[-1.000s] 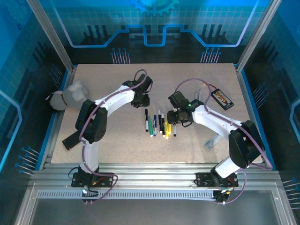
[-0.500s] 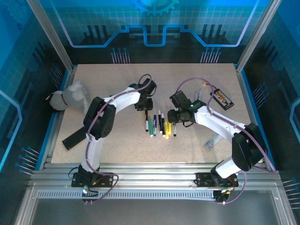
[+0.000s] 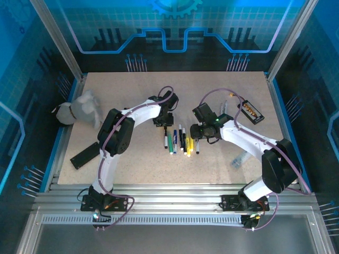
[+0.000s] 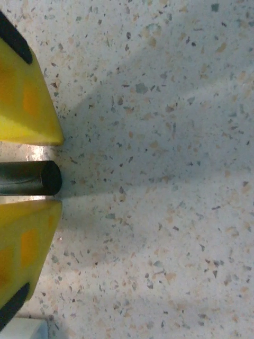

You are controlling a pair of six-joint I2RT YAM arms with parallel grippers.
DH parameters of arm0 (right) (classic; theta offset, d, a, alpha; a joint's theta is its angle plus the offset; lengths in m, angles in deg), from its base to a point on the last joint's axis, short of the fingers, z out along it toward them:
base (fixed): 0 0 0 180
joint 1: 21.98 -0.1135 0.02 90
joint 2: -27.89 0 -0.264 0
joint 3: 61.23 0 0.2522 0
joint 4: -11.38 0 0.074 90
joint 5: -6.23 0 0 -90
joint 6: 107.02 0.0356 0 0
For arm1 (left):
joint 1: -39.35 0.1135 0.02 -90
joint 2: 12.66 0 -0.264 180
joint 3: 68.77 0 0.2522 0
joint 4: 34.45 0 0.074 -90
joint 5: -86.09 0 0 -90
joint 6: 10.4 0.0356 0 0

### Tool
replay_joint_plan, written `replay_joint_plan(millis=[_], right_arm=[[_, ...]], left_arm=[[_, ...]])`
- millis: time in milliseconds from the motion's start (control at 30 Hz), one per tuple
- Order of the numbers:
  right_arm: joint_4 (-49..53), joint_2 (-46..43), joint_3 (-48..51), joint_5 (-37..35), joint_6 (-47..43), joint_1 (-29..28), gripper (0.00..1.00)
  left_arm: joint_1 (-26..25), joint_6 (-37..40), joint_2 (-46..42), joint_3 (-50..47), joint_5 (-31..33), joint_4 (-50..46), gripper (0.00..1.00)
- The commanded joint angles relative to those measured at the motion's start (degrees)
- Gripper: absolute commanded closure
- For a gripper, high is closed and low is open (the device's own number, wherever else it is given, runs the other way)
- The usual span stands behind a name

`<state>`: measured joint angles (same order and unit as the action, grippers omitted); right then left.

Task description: Open the pen caps

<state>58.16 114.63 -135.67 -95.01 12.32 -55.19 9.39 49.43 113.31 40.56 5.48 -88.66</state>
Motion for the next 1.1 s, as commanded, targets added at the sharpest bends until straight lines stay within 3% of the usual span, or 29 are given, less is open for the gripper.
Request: replay_joint_plan(millis=[0,233,467,700,933,1067], right_arm=[[-1.00,-1.22,0.69,1.20,-0.27,0.60,0.51],[-1.79,-0.54,0.49,2.75,-0.08,0.68,0.53],[-5.47,1.45,-0.37,8.02,1.10,0.62,0.54],[-11.17,5.39,-2.74,16.60,3.40,0.53,0.54],[-17.92,9.61,-4.68,25.59,6.13,0.47,0.44],[-20.65,12.21,-5.65,28.56,7.69,0.13,0.43]], left_arm=[[-0.69,-1.03,2.84,1.35,-1.16,-1.23,0.72],[-0.63,-0.92,3.01,1.96,-0.54,-1.69,0.82],[0.63,-0.27,1.92,5.20,-0.72,-3.14,1.00],[2.86,0.01,-1.94,7.02,-4.53,-3.42,1.00],[3.59,-1.33,-5.99,5.99,-10.15,-1.66,1.00],[3.76,-3.03,-7.64,4.91,-14.13,0.58,1.00]])
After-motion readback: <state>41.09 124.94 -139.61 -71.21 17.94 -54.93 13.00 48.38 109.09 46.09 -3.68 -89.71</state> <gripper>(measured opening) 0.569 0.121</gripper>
